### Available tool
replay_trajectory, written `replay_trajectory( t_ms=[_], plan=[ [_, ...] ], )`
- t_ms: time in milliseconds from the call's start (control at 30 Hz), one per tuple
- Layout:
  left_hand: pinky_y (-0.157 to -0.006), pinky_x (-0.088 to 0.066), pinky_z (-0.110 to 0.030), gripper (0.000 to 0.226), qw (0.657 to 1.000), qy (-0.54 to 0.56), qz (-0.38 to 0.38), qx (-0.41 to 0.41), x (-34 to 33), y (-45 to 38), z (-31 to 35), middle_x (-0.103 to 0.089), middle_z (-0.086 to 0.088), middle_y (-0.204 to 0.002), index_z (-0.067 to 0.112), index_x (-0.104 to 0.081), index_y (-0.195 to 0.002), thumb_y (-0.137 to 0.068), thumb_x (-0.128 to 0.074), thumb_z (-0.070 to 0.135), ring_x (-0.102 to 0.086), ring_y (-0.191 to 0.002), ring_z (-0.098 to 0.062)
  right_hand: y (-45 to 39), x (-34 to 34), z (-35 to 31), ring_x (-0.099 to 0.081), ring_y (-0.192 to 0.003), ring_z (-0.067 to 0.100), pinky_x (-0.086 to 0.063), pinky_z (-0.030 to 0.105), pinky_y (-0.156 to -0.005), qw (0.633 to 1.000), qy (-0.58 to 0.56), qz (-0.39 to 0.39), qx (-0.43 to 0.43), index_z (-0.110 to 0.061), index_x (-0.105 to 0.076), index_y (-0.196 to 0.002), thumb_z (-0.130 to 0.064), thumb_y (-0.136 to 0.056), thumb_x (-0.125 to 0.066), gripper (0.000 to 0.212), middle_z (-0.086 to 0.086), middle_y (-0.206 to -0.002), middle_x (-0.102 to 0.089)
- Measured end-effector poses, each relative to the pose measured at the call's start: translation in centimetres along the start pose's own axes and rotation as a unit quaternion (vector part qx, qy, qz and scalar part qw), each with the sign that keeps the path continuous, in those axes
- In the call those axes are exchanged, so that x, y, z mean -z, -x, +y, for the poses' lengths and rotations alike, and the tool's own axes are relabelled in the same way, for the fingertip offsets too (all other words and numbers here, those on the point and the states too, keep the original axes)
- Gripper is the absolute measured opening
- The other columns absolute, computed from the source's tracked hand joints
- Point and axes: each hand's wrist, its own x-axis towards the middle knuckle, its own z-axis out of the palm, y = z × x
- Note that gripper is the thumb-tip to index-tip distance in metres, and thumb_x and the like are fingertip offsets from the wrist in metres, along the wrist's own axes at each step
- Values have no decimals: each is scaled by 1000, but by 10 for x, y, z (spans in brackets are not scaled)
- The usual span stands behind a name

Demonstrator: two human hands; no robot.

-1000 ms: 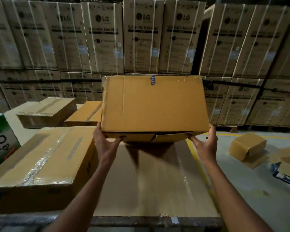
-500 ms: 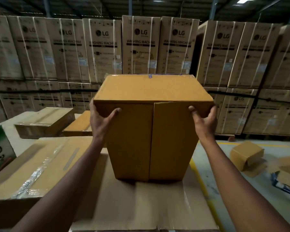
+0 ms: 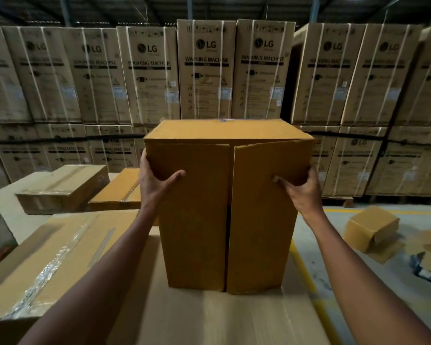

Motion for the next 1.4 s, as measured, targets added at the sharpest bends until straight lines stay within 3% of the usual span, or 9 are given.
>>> replay_trajectory(
  t_ms=[100,267,400,700,767,867,1033,1167,1400],
  plan=[
    [-113,-40,-59,124,1000,-15,5,-2,-8,-6,-10,-33,-1,-158,36,-14,-158,-63,-87,66,-36,-145,-21,1,-6,27,-60,-128,20,-53,50,-107,1000,14,-20,-19,-29,-38,-150,-55,-63,-94,107,-4,-144,-56],
    [-113,-42,-57,122,1000,-6,1,18,-16,0,-30,-28,3,-161,44,-9,-158,-68,-90,53,-34,-146,-20,8,-15,56,-56,-129,21,-50,45,-107,998,9,-21,-59,-32,-34,-153,-52,-65,-93,109,-3,-146,-54],
    [-110,-46,-53,115,995,8,-26,91,-25,34,-55,-33,1,-158,39,-12,-157,-73,-90,36,-39,-140,-19,32,-21,95,-61,-121,22,-52,44,-103,991,1,-36,-132,-32,-39,-149,-51,-60,-91,105,-7,-132,-59],
    [-108,-47,-54,120,943,3,-109,315,-23,140,-130,-37,-2,-158,35,-13,-158,-68,-90,50,-44,-141,-28,100,-19,160,-59,-123,23,-50,39,-101,960,45,-102,-255,-23,-39,-152,-33,-70,-94,99,5,-144,-58],
    [-107,-49,-53,117,928,15,-130,349,-22,154,-138,-41,0,-155,35,-16,-157,-68,-89,52,-47,-137,-27,110,-22,170,-61,-123,23,-51,42,-103,958,37,-88,-271,-28,-42,-148,-46,-65,-92,98,4,-141,-62],
    [-108,-47,-55,115,932,-5,-92,350,-25,162,-135,-45,-1,-152,29,-23,-158,-66,-90,48,-47,-137,-29,112,-28,179,-62,-124,27,-51,50,-106,957,41,-66,-281,-30,-40,-150,-74,-54,-86,115,1,-142,-62],
    [-108,-45,-61,126,949,-35,-52,309,-19,169,-154,-48,3,-151,39,-29,-154,-48,-83,80,-48,-137,-27,109,-32,167,-50,-140,34,-45,53,-112,954,69,-37,-290,-26,-32,-159,-62,-75,-84,105,4,-156,-49],
    [-108,-46,-56,106,959,-51,-34,276,-13,159,-128,-50,2,-148,39,-32,-153,-65,-86,65,-49,-134,-25,95,-25,180,-49,-141,32,-46,55,-112,954,90,-35,-284,-29,-30,-160,-78,-66,-78,117,6,-158,-48],
    [-104,-47,-57,94,962,-68,-69,255,1,130,-98,-50,0,-146,32,-35,-155,-77,-78,63,-50,-131,-27,76,-13,134,-60,-126,33,-55,45,-99,966,124,-35,-223,-23,-43,-157,-42,-86,-83,83,10,-144,-58]
  ],
)
